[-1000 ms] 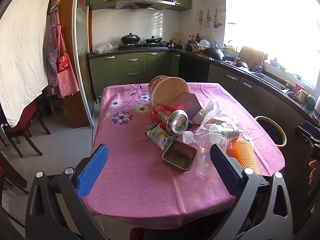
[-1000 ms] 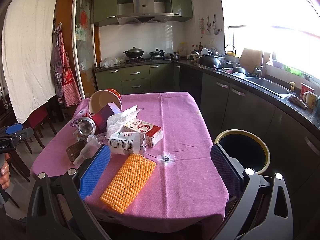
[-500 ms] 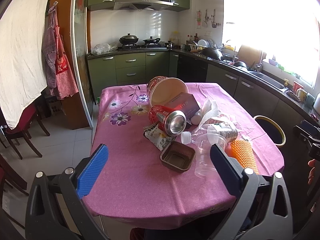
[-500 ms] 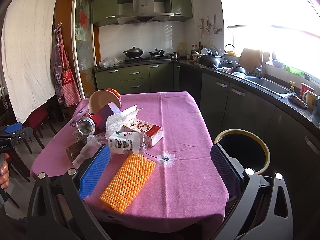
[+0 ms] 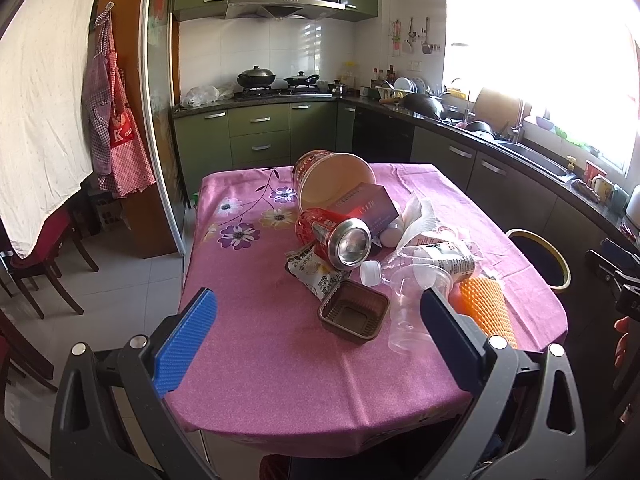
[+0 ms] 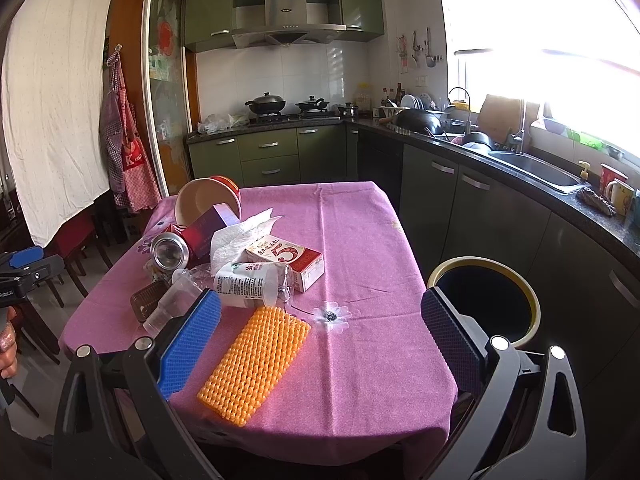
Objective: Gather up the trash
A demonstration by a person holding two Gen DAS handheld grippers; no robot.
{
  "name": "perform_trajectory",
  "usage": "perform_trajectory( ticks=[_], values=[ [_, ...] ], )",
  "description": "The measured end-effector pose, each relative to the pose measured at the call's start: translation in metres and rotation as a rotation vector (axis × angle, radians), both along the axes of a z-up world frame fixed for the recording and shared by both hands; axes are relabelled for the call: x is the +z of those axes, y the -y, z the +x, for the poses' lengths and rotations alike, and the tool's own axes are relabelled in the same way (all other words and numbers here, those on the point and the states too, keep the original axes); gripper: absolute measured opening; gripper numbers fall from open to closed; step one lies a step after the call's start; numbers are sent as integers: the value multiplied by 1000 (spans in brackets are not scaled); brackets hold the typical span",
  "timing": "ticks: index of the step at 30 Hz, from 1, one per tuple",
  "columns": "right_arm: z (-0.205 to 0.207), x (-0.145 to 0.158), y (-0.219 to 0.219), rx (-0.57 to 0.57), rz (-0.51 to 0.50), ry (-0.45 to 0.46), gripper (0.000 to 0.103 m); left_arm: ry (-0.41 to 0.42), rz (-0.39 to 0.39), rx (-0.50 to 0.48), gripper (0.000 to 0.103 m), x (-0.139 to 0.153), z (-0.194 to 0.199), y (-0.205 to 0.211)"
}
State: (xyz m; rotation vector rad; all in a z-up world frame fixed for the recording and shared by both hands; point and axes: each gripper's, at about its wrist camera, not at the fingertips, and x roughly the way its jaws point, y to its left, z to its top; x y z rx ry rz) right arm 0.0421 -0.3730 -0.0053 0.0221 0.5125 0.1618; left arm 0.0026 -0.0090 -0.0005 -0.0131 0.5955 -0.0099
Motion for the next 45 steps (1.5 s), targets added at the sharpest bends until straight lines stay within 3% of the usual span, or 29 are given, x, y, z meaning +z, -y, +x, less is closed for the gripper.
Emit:
perform_trajectory(
  ticks=[45],
  values=[
    [5, -5, -1, 3, 0, -13, 99, -5, 0, -4, 97, -5, 0, 1]
  ],
)
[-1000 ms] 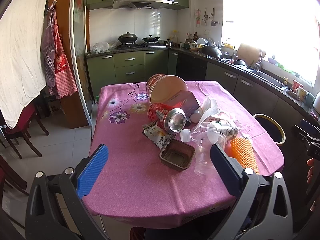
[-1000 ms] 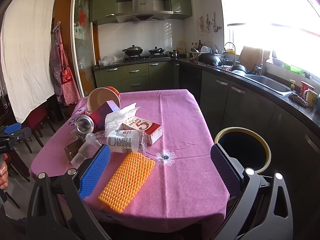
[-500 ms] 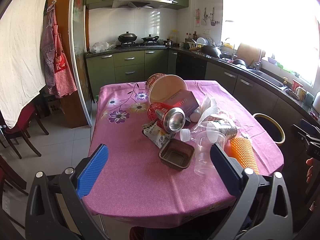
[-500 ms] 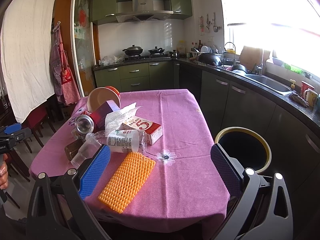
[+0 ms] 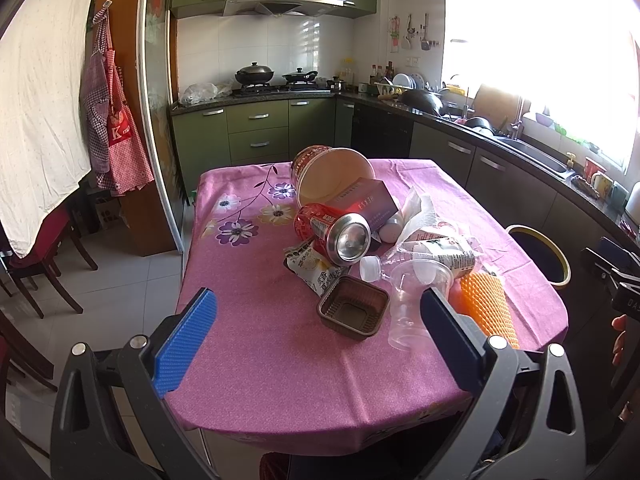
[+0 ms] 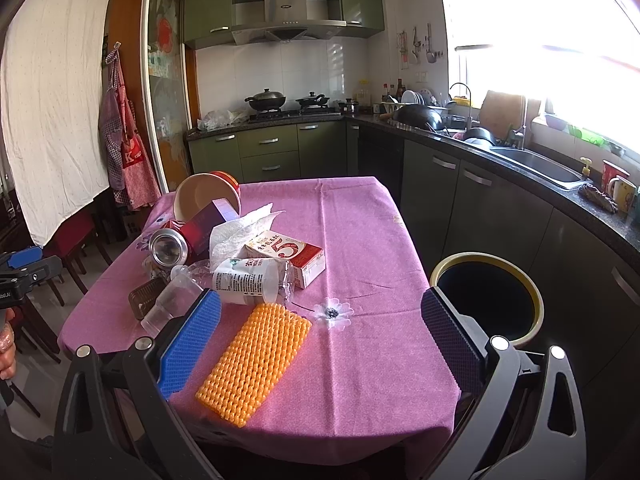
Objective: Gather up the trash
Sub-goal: 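Grasp the red-and-white paper noodle cup with the right gripper, then carry the noodle cup over the yellow-rimmed bin and release it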
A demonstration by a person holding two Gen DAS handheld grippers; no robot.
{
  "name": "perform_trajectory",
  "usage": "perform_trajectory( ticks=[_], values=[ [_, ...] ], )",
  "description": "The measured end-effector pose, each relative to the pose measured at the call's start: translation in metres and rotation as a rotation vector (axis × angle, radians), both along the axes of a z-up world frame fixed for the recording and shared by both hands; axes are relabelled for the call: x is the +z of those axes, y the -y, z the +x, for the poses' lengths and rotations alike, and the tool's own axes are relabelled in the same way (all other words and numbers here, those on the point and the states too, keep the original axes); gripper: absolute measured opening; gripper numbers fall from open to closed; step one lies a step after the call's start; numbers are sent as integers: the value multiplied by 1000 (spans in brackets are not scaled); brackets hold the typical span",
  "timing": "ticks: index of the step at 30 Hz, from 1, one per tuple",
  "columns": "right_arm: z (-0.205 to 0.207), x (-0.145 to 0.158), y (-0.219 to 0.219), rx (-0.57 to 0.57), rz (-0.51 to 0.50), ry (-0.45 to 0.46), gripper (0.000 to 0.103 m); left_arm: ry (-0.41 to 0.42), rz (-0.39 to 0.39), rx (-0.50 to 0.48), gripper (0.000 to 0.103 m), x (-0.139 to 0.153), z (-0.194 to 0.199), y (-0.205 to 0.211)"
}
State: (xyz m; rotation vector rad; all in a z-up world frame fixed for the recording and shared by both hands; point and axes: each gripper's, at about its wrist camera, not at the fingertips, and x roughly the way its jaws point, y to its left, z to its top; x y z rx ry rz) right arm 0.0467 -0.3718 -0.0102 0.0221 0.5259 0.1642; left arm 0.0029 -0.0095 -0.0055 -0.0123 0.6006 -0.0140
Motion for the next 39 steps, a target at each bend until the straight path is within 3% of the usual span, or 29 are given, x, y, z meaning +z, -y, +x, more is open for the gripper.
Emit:
perform_trajectory(
  ticks=[4, 7, 10, 14, 20, 26, 32, 35, 36, 39],
  values=[
    [6, 3, -1, 23, -6, -1, 99, -8, -14, -17, 97, 0, 7, -2],
    [27, 20, -9, 108, -10, 11, 99, 6, 4, -16, 97, 9, 29, -10],
    [70, 42, -30, 247, 39, 2, 99, 27, 40, 27, 97, 18, 64, -25],
    [139, 54, -87, 408, -19, -24, 99, 22, 19, 81, 97, 19, 121, -51],
    [239, 22, -170, 478, -213, -88, 97, 20, -41, 180, 97, -5, 197, -88],
    [298, -13, -215, 465, -324, -134, 90, -18, -113, 236, 97, -38, 247, -112],
    [340, -31, -242, 467, -367, -177, 62, -40, -139, 221, 97, -57, 262, -114],
    [360, -35, -246, 459, -354, -194, 34, -32, -127, 211, 97, -59, 262, -111],
    [365, -36, -247, 456, -345, -198, 19, -30, -126, 211, 97, -60, 263, -111],
    [383, -39, -248, 438, -314, -215, 14, -29, -140, 196, 97, -60, 262, -110]
  ],
)
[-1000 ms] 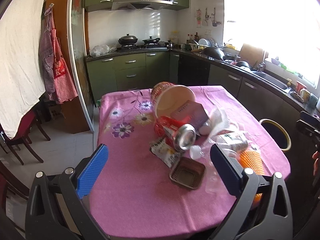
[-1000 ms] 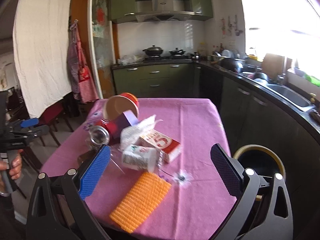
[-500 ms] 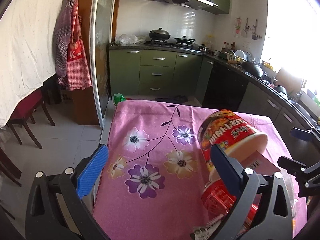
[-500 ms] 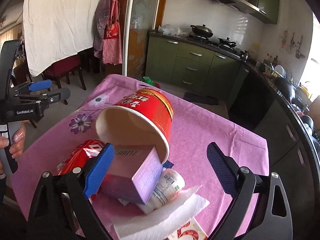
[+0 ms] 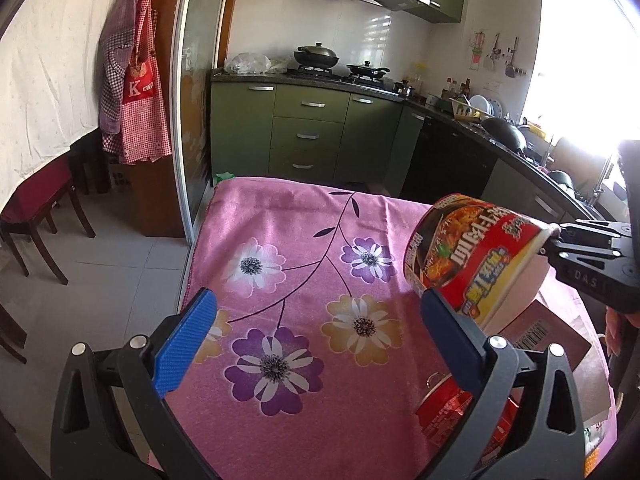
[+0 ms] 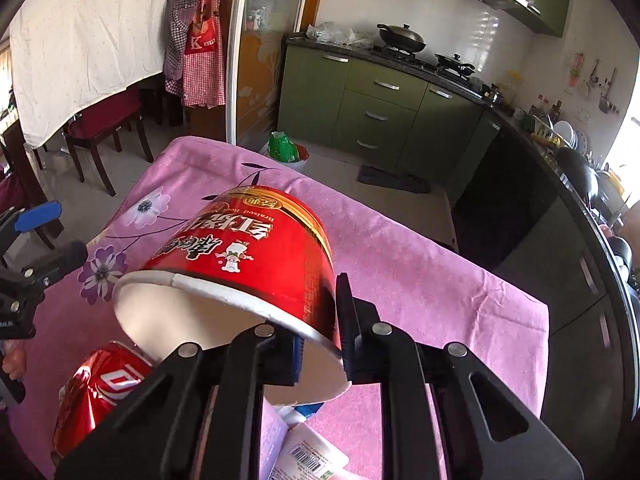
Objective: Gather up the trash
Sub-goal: 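Carry the noodle cup over the yellow-rimmed bin and release it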
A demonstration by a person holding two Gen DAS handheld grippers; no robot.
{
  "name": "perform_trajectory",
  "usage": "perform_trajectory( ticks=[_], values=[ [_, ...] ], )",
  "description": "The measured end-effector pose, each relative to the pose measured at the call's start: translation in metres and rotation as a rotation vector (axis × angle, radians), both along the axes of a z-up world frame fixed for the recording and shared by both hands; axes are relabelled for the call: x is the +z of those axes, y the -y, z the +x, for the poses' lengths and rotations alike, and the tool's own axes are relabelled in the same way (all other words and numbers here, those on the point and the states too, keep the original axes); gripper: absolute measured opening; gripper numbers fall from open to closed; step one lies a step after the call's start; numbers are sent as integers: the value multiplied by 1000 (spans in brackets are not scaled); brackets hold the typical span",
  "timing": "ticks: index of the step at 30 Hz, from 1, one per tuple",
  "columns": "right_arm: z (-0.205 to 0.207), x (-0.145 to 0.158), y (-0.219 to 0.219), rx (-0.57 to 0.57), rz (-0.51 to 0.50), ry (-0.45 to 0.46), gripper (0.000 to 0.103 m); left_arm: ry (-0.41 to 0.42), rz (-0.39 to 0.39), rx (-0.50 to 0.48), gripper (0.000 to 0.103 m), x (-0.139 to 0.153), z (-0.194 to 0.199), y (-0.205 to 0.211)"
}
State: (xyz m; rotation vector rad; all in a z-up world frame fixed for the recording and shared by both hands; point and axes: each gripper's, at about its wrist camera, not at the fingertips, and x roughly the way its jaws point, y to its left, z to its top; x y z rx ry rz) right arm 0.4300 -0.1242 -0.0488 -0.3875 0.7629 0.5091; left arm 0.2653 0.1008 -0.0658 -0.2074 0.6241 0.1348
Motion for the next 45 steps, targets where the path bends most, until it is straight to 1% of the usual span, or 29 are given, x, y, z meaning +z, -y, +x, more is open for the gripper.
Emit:
perform_trajectory(
  ticks=[4, 7, 9, 12, 15, 18, 20, 23, 25, 27, 29, 31, 33, 36, 39, 41, 42, 43, 44, 45],
  values=[
    [31, 0, 11, -55, 46, -52, 6, -8, -5, -9, 97, -2, 1, 2],
    [59, 5, 23, -130, 91, -85, 4, -17, 10, -2, 97, -4, 2, 3],
    [74, 13, 40, -177, 135, -112, 5, -22, 8, -7, 97, -5, 2, 4],
    [81, 32, 76, -228, 201, -133, 4, -14, -4, -20, 97, -6, 1, 3],
    [70, 58, 131, -276, 233, -132, 4, -1, -16, -37, 97, -4, -1, 4],
    [48, 81, 203, -362, 249, -155, 4, 17, -20, -60, 97, -1, -4, 8],
    [26, 91, 257, -451, 229, -176, 4, 25, -19, -76, 97, 1, -5, 11],
    [-11, 92, 345, -609, 227, -232, 4, 35, -23, -114, 97, 4, -6, 18],
    [-35, 84, 400, -717, 250, -277, 4, 40, -17, -138, 97, 4, -7, 24],
    [-60, 67, 448, -809, 263, -321, 4, 46, -10, -168, 97, 5, -7, 31],
    [-76, 43, 484, -886, 266, -373, 4, 51, -5, -202, 97, 5, -8, 38],
    [-86, 14, 512, -940, 265, -420, 4, 61, 6, -227, 97, 6, -10, 45],
    [-90, -14, 528, -977, 274, -469, 4, 76, 23, -246, 97, 7, -13, 52],
    [-88, -47, 542, -1008, 274, -519, 4, 96, 23, -281, 97, 9, -16, 57],
    [-88, -68, 549, -1023, 275, -556, 4, 118, 24, -311, 97, 14, -19, 62],
    [-87, -78, 553, -1027, 267, -579, 6, 129, 19, -329, 97, 18, -22, 65],
    [-88, -82, 557, -1034, 272, -589, 8, 130, 15, -340, 97, 19, -23, 66],
    [-87, -84, 559, -1042, 274, -597, 20, 128, 13, -349, 97, 20, -23, 68],
    [-88, -84, 560, -1053, 268, -598, 29, 124, 15, -356, 97, 21, -24, 69],
    [-79, -80, 556, -1060, 267, -593, 40, 119, 17, -365, 97, 22, -24, 72]
  ],
)
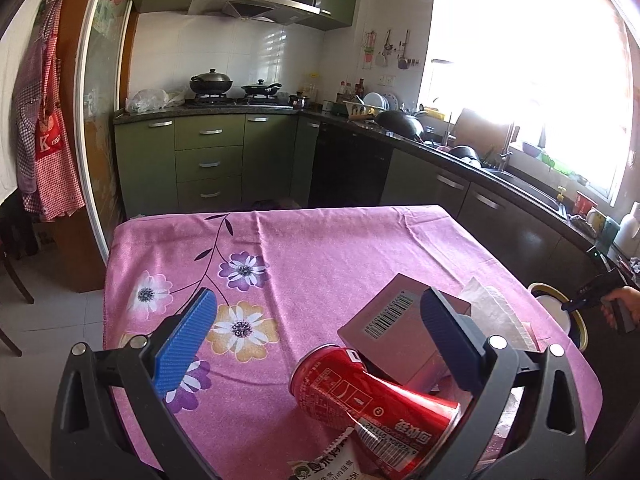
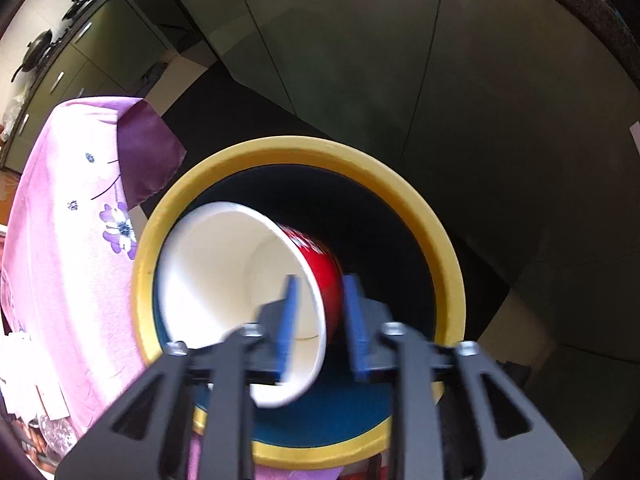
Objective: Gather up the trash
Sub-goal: 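Carry the noodle cup over the yellow-rimmed bin and release it, then grasp the pink box with the left gripper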
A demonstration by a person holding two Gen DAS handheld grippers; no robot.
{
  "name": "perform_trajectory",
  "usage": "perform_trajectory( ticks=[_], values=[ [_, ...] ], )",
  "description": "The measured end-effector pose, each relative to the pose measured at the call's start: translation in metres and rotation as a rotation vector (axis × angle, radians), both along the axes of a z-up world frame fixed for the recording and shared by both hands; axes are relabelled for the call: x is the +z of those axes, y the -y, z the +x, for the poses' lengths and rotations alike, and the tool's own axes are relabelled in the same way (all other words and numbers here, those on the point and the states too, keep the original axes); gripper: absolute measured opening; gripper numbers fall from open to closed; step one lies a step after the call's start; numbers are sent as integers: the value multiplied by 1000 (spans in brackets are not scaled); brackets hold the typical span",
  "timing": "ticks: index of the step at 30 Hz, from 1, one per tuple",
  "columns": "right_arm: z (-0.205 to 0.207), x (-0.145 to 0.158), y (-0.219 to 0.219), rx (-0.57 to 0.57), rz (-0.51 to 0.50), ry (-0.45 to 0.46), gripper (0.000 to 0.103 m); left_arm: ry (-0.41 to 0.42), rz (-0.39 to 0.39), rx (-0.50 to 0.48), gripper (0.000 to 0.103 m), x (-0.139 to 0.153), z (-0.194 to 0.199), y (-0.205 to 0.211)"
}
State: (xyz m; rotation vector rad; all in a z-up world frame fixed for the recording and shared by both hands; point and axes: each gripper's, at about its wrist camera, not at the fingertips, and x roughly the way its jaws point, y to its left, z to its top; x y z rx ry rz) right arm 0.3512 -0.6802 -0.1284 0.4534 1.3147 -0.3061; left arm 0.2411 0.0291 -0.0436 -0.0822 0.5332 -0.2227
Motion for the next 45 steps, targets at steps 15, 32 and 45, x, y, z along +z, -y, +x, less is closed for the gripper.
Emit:
perform_trajectory(
  ticks=[15, 32, 45],
  values=[
    [-59, 47, -33, 158, 53, 162, 46, -78, 125, -551, 97, 18, 27, 51],
    [-86, 80, -92, 243, 82, 198, 53, -442, 119, -899, 97, -35, 110, 69],
    [-48, 63, -112, 267, 98, 192, 53, -477, 136, -921, 74, -40, 107, 82]
  ],
)
